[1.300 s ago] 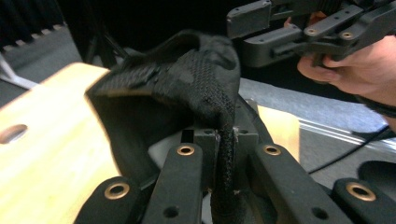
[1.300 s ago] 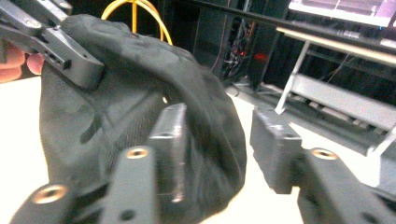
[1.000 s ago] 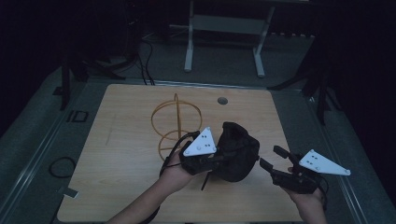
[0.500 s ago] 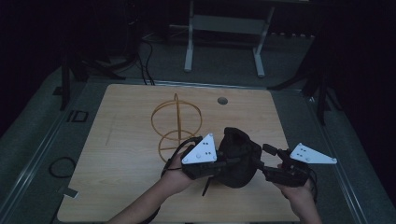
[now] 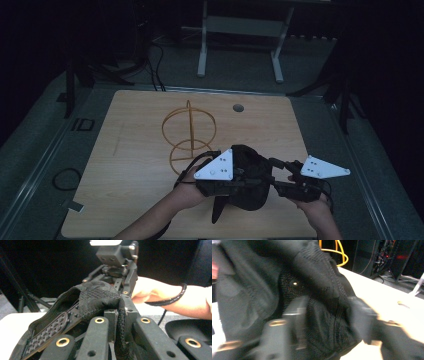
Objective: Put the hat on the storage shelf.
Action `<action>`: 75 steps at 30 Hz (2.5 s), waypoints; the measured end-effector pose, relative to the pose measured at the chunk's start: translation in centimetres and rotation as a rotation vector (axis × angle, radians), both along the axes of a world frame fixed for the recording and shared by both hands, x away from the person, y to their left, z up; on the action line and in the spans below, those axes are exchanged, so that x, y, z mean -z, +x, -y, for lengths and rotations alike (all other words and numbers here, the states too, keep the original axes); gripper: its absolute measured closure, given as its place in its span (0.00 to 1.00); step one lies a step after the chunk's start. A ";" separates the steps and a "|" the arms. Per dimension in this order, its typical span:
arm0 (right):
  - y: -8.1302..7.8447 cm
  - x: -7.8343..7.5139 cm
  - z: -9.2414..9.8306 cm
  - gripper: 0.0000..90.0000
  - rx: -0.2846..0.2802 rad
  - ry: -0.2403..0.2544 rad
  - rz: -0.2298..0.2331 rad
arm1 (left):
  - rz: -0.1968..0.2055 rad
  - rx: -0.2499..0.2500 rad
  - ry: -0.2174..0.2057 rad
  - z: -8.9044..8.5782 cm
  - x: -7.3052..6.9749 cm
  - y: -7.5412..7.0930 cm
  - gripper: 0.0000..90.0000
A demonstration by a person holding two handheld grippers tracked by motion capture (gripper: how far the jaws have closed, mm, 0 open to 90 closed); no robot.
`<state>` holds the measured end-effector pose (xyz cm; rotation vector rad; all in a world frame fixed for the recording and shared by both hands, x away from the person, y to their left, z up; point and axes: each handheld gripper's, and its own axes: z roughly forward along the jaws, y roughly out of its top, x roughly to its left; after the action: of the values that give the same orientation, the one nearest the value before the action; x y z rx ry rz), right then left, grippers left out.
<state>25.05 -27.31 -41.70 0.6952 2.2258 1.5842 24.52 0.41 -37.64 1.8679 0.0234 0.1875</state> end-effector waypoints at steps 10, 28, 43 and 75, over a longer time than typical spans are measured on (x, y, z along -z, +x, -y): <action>-0.9 -0.6 0.6 0.95 0.118 0.023 0.065 | -0.026 -0.063 0.010 0.1 0.3 0.3 0.95; -1.7 -3.4 2.2 0.96 0.126 0.007 0.170 | -0.093 -0.318 -0.004 -3.0 -0.5 1.5 0.49; -0.4 -6.8 2.6 0.96 0.144 0.008 0.211 | -0.130 -0.522 -0.010 -9.6 -0.6 1.2 0.14; 5.9 -12.0 -4.9 0.96 0.046 -0.034 0.240 | -0.205 -0.892 -0.040 -22.6 12.4 -0.9 0.03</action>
<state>30.98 -22.39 -29.68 0.5130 2.0429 1.5164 23.64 23.01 -50.00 1.7151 0.9985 0.5954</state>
